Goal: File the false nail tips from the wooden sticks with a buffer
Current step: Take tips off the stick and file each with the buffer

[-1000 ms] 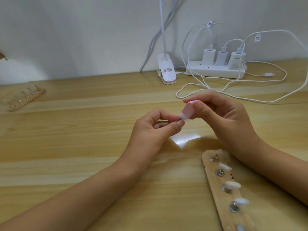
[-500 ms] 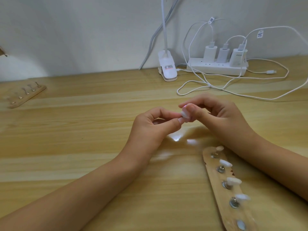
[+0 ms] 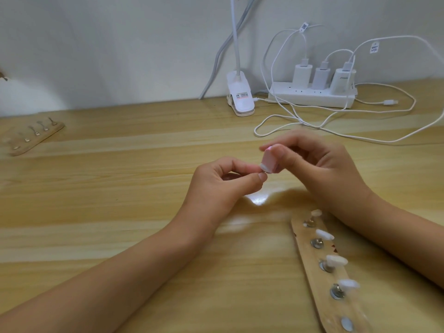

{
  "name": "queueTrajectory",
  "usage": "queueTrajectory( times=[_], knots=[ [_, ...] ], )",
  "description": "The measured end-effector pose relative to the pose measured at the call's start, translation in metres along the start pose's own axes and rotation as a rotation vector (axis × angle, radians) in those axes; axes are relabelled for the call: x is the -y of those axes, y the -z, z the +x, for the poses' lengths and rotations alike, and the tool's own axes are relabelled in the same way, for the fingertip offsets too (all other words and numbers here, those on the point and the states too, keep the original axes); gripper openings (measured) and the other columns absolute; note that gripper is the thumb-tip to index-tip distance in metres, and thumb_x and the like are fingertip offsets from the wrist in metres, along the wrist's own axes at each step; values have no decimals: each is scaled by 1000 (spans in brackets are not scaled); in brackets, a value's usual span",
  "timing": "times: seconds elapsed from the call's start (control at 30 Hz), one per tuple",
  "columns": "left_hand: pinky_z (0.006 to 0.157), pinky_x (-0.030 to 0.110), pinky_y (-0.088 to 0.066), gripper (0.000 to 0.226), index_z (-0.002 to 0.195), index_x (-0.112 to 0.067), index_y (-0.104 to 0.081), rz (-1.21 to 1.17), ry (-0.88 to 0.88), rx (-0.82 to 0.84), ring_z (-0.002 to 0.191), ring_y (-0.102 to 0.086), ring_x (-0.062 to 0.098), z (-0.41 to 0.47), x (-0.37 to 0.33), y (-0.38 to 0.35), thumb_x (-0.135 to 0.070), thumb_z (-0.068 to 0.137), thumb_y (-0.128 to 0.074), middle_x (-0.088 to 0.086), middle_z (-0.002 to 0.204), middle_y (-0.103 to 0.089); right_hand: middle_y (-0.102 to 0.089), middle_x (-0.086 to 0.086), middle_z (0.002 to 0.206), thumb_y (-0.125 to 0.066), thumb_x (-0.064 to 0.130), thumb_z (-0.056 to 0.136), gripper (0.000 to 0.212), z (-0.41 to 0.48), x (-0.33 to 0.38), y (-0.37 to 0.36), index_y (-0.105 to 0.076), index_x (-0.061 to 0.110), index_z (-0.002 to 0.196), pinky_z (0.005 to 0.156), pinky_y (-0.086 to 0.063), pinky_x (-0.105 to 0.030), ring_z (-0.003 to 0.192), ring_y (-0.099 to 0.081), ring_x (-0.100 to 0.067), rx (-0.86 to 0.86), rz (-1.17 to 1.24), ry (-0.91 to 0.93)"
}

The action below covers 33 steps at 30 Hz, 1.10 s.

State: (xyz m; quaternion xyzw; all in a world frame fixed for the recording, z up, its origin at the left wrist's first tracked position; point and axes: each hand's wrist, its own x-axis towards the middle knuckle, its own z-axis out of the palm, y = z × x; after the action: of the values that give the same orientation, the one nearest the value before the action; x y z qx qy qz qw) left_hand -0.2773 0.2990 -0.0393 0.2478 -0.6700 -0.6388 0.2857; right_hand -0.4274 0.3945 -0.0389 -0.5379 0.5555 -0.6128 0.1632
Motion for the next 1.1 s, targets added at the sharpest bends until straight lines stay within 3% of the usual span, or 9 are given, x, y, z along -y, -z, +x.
queueTrajectory(
  times=[0.13,0.3,0.47,0.57,0.67,0.77,0.9,1.1],
  knots=[
    [75,19,-55,9,73,-20,-75,1,3,-6,74,-69,8,0,-1,-1,-13,74,-81,0,78,-75,-67,-2,83,-62,26,90,24,-1,-2,0,-70,4,93,72,-51,-20,76,-65,-11,7,-13,20],
    [67,14,-49,14,70,-23,-74,31,14,14,70,-67,5,-1,-3,-1,-11,78,-77,-3,73,-74,-66,-12,85,-63,24,89,24,-1,-2,0,-70,2,93,70,-49,-16,73,-63,-6,8,-20,25],
    [70,15,-50,7,73,-22,-75,40,15,23,73,-67,6,-2,-3,-1,-17,75,-80,-1,77,-75,-65,-8,84,-63,26,87,25,0,-1,0,-71,3,92,69,-49,-15,72,-63,-4,28,-33,0],
    [70,16,-51,13,72,-25,-75,39,12,13,72,-67,6,-1,-3,-1,-13,78,-78,-3,75,-74,-64,-10,88,-64,23,89,24,-1,-1,0,-70,1,96,72,-53,-22,78,-65,-10,10,-62,41],
    [69,15,-50,8,74,-21,-76,35,15,22,71,-67,6,-2,-3,-1,-15,77,-79,0,76,-75,-66,-10,84,-62,26,87,26,0,0,0,-71,3,93,70,-49,-15,73,-63,-4,42,-52,-9],
    [67,15,-50,11,73,-24,-75,42,17,17,69,-66,6,-1,-3,-1,-14,76,-79,-2,73,-74,-65,-12,86,-63,23,88,25,0,0,2,-70,0,94,72,-52,-20,76,-65,-10,25,-46,18],
    [71,17,-52,4,72,-24,-75,45,21,24,72,-68,7,-2,-4,-2,-24,69,-77,-1,74,-75,-67,-11,85,-62,26,87,23,0,-1,2,-71,5,90,70,-49,-15,72,-63,-5,59,-64,-19],
    [73,19,-53,11,70,-25,-74,58,13,33,72,-67,7,-2,-4,-2,-15,74,-79,-2,73,-74,-66,-15,84,-61,25,88,27,1,0,3,-69,-1,89,69,-49,-15,71,-63,-7,54,-50,7]
  ],
)
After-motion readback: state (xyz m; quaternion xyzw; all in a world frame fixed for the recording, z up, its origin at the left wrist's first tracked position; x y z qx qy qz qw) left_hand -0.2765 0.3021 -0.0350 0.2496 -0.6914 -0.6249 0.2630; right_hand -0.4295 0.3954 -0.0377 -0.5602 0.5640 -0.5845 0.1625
